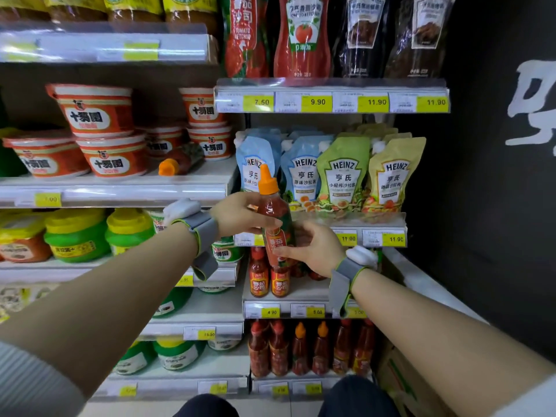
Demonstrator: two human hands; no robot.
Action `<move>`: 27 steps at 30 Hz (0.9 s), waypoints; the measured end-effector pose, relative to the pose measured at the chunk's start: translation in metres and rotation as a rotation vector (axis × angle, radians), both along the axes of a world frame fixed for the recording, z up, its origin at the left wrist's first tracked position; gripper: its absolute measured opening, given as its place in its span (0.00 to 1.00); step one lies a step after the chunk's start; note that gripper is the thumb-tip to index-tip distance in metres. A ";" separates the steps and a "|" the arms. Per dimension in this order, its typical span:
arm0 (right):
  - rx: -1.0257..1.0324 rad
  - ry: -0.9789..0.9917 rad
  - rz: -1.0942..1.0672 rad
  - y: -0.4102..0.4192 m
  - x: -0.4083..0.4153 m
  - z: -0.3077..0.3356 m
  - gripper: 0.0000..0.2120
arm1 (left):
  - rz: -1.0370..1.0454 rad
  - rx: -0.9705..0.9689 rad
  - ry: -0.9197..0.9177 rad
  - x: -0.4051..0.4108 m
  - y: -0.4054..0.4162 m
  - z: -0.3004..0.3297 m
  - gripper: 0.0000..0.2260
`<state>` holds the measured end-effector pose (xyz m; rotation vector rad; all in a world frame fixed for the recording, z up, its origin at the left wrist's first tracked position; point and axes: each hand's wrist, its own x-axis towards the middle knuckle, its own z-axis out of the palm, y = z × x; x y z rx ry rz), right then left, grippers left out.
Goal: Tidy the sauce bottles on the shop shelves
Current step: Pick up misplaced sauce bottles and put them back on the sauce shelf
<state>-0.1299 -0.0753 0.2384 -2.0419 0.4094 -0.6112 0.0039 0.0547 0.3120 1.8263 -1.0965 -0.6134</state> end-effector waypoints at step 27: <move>0.070 0.287 -0.099 -0.061 -0.032 -0.143 0.31 | 0.026 0.298 -0.244 -0.023 -0.068 -0.142 0.19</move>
